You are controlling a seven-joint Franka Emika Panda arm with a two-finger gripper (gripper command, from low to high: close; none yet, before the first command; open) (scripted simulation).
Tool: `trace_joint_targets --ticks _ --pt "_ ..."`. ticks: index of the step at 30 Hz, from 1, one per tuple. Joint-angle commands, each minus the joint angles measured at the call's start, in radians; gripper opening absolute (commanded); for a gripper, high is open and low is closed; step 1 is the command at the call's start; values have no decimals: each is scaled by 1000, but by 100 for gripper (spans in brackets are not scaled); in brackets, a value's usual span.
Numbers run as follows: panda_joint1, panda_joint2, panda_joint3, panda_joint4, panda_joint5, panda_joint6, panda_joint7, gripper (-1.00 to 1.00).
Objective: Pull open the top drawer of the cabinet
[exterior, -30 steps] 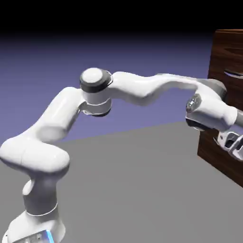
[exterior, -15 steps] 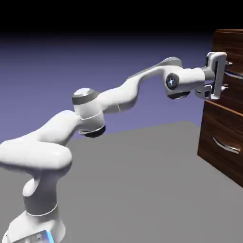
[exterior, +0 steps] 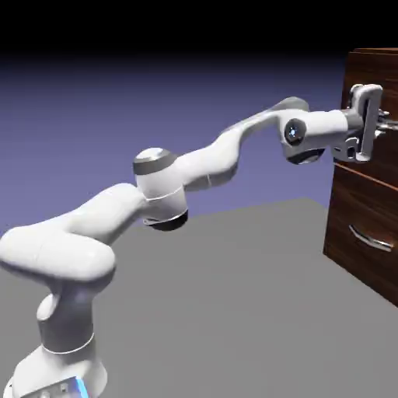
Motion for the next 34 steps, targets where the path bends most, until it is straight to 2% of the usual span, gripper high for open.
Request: trace_joint_targets --ticks 1,22,27,31,32,34 --pt "22 2 -2 -36 7 -14 -12 -100" --pt "530 41 -83 -797 29 -261 -184 -100" --pt "476 219 -145 -833 53 -348 -26 -100" --pt "553 253 -159 -952 35 -391 -22 -100" --pt "553 253 -159 -952 35 -391 -22 100" --pt "581 256 -163 -988 26 -400 -27 100"
